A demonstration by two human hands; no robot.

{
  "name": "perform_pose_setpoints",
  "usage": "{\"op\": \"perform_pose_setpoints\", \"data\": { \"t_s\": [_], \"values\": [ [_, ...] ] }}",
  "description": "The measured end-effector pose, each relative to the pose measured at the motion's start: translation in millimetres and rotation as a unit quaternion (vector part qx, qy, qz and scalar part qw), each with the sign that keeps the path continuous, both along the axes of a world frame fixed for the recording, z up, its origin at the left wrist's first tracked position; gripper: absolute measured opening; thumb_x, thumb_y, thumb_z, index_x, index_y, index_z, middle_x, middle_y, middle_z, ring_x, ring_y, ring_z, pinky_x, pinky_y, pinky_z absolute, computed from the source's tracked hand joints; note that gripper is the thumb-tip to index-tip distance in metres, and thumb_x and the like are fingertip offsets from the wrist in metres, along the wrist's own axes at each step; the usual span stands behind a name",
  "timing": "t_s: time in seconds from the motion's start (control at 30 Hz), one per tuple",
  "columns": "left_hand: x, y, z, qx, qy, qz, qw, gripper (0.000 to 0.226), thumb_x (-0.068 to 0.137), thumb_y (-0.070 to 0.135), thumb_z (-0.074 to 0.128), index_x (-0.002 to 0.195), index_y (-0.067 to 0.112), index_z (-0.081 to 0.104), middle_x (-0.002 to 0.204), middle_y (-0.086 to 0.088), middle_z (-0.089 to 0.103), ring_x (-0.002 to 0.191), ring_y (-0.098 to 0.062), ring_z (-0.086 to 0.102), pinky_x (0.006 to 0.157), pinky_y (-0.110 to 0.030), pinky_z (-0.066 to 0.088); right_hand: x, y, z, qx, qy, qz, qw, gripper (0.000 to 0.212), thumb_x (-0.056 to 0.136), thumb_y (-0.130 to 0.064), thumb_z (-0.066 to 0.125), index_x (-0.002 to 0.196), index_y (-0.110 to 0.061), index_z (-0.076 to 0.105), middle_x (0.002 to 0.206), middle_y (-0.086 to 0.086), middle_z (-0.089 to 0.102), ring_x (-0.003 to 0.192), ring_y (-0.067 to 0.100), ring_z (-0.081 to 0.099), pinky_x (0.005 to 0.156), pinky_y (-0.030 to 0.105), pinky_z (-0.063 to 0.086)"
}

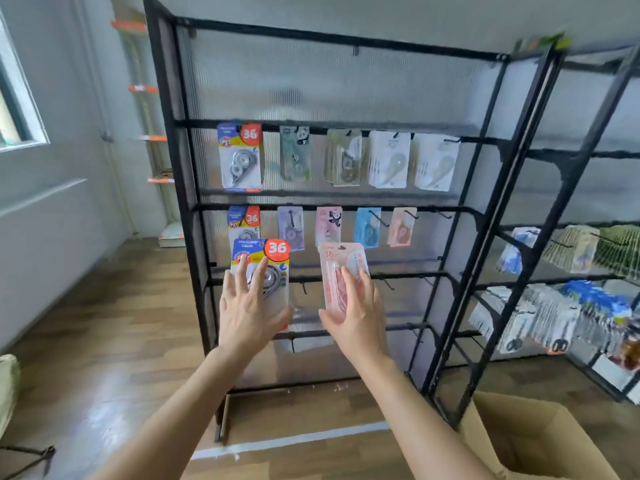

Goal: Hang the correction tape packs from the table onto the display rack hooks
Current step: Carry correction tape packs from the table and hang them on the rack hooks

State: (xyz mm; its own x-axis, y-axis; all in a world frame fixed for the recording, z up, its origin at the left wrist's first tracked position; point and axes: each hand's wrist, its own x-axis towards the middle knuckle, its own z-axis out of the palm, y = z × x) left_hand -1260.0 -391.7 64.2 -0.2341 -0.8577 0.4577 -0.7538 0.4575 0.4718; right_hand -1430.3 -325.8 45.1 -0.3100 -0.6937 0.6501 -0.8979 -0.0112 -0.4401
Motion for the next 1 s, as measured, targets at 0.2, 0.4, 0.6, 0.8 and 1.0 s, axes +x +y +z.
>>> {"op": "perform_pose_setpoints", "data": {
  "t_s": [0.2,0.4,0.6,0.8,1.0],
  "values": [
    [-13,-29,3,-0.013,0.007,0.034,0.999,0.094,0.076,0.042,0.073,0.151,0.029,0.018,0.159,-0.005,0.007,0.146,-0.031,0.003,0.116,-0.05,0.018,-25,-42,7,-0.043,0.027,0.014,0.999,0.091,0.063,-0.031,0.087,0.137,-0.021,0.036,0.132,0.023,0.052,0.109,0.044,0.056,0.084,0.051,0.05],
    [-20,-52,-2,-0.003,0.009,0.091,0.996,0.092,0.076,0.042,0.072,0.15,0.028,0.021,0.159,-0.004,0.007,0.145,-0.029,0.003,0.117,-0.047,0.019,-43,-85,2,-0.053,0.023,0.07,0.996,0.09,0.06,-0.03,0.087,0.134,-0.021,0.036,0.13,0.025,0.054,0.108,0.045,0.057,0.083,0.053,0.051],
    [-18,-71,-2,0.018,-0.008,0.14,0.99,0.09,0.079,0.045,0.065,0.151,0.032,0.013,0.159,0.0,0.001,0.145,-0.026,-0.003,0.116,-0.041,0.014,-31,-127,-8,-0.061,0.019,0.13,0.989,0.088,0.065,-0.031,0.085,0.137,-0.02,0.038,0.134,0.022,0.051,0.114,0.042,0.053,0.085,0.053,0.052],
    [-13,-107,-17,0.044,-0.013,0.129,0.991,0.087,0.081,0.046,0.062,0.15,0.035,0.01,0.159,0.002,-0.002,0.146,-0.027,-0.006,0.118,-0.041,0.01,-17,-169,-23,-0.064,0.034,0.131,0.989,0.09,0.061,-0.028,0.088,0.136,-0.02,0.04,0.133,0.024,0.051,0.113,0.044,0.054,0.083,0.053,0.052],
    [0,-176,-27,0.046,-0.042,0.096,0.993,0.091,0.073,0.055,0.05,0.151,0.034,0.007,0.159,0.001,-0.004,0.147,-0.027,-0.009,0.119,-0.038,0.005,-2,-232,-31,-0.065,0.023,0.106,0.992,0.091,0.06,-0.027,0.089,0.136,-0.02,0.039,0.134,0.025,0.05,0.116,0.044,0.053,0.088,0.054,0.049]
  ]
}}
